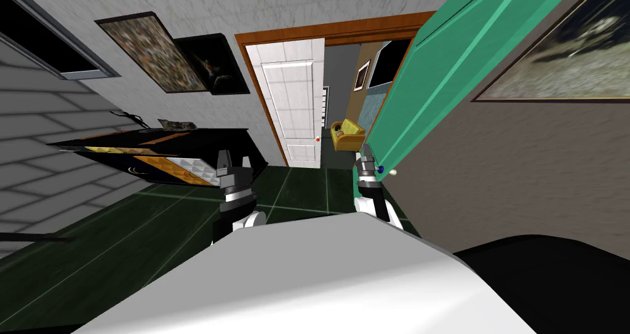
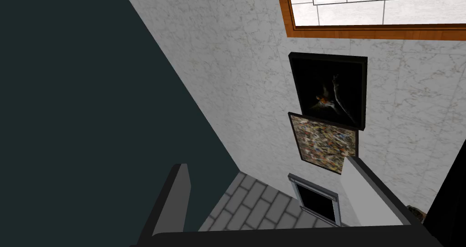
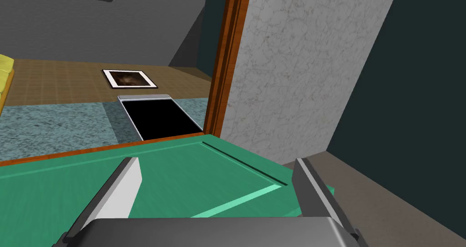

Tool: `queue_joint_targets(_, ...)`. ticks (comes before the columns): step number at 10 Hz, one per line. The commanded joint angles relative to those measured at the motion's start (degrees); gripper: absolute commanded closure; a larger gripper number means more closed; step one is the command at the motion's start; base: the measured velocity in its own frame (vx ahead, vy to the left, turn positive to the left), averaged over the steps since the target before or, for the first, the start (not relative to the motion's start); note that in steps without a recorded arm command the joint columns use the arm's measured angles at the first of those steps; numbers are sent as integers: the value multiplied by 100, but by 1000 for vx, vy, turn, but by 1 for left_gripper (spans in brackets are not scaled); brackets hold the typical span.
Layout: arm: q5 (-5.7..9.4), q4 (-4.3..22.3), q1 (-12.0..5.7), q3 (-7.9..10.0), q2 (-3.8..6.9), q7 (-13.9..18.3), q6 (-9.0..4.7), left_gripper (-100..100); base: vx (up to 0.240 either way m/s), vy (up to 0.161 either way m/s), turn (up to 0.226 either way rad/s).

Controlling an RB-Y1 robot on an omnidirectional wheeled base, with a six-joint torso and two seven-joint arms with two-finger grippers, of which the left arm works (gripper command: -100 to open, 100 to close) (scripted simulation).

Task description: Pull the door open

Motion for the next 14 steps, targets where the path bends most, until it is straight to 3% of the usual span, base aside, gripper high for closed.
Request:
queue_joint_targets(1, -48, 185, -56, 49, 80, -161, -38, -100, 71, -33, -80)
queue_joint_targets(6, -210, 808, -243, 215, 282, -704, -166, -100, 124, -50, -65)
queue_joint_targets(12, -352, 1356, -408, 362, 407, -1182, -279, -100, 93, -31, -46)
queue_joint_targets(14, -435, 1673, -503, 446, 461, -1458, -344, -100, 123, -58, -81)
